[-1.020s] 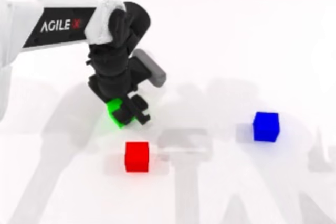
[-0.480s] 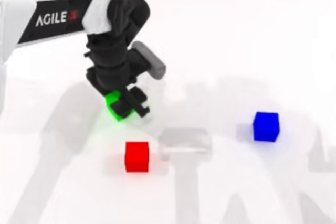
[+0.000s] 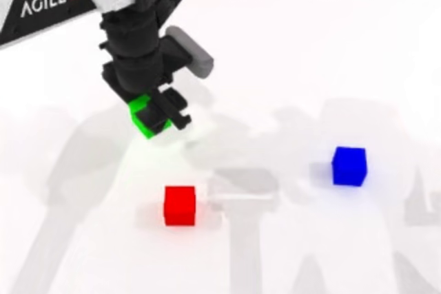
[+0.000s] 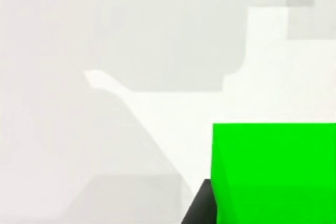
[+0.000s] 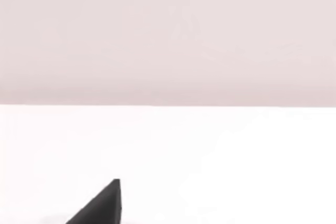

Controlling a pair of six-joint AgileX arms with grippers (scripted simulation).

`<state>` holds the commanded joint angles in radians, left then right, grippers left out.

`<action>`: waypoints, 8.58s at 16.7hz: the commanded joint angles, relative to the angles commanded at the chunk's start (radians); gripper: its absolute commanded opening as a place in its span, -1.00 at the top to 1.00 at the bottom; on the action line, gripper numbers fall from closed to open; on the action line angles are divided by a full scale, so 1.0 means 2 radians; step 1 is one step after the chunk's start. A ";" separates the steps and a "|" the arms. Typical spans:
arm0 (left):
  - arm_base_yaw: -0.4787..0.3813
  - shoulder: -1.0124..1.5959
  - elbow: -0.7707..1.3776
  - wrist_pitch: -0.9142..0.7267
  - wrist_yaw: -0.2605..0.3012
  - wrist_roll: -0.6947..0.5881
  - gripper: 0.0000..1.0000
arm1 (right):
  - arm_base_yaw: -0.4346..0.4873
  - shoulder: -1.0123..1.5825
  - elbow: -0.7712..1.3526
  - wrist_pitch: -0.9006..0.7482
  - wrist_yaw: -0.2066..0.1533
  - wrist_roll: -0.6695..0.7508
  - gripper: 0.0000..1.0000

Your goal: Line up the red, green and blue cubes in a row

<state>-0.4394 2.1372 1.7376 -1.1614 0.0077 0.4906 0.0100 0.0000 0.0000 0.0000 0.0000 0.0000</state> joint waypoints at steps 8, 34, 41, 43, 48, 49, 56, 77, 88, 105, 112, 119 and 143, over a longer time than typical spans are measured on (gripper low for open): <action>-0.099 -0.015 -0.006 -0.013 0.001 0.080 1.00 | 0.000 0.000 0.000 0.000 0.000 0.000 -1.00; -0.179 0.002 -0.100 0.101 0.003 0.147 0.40 | 0.000 0.000 0.000 0.000 0.000 0.000 -1.00; -0.179 0.002 -0.100 0.101 0.003 0.147 -0.66 | 0.000 0.000 0.000 0.000 0.000 0.000 -1.00; -0.179 0.002 -0.100 0.101 0.003 0.147 -0.96 | 0.000 0.000 0.000 0.000 0.000 0.000 -1.00; -0.179 0.002 -0.100 0.101 0.003 0.147 -1.00 | 0.000 0.000 0.000 0.000 0.000 0.000 -1.00; -0.179 0.002 -0.100 0.101 0.003 0.147 -1.00 | 0.000 0.000 0.000 0.000 0.000 0.000 -1.00; -0.176 -0.007 -0.069 0.062 0.003 0.147 -1.00 | 0.000 0.000 0.000 0.000 0.000 0.000 -1.00; -0.022 -0.363 -0.291 0.160 -0.009 0.028 -1.00 | 0.069 0.317 0.262 -0.189 0.001 0.088 -1.00; 0.179 -0.907 -0.751 0.462 -0.011 -0.172 -1.00 | 0.173 0.841 0.634 -0.476 -0.001 0.213 -1.00; 0.230 -1.069 -0.869 0.581 -0.004 -0.245 -1.00 | 0.203 1.006 0.739 -0.520 0.001 0.254 -1.00; 0.230 -1.069 -0.869 0.581 -0.004 -0.245 -1.00 | 0.205 1.045 0.675 -0.415 0.001 0.256 -1.00; 0.230 -1.069 -0.869 0.581 -0.004 -0.245 -1.00 | 0.205 1.045 0.675 -0.415 0.001 0.256 -0.40; 0.230 -1.069 -0.869 0.581 -0.004 -0.245 -1.00 | 0.206 1.012 0.726 -0.500 0.004 0.254 1.00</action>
<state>0.0200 0.0000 0.0000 0.0000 0.0000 0.0000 0.4228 2.0243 1.4521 -0.9991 0.0088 0.5086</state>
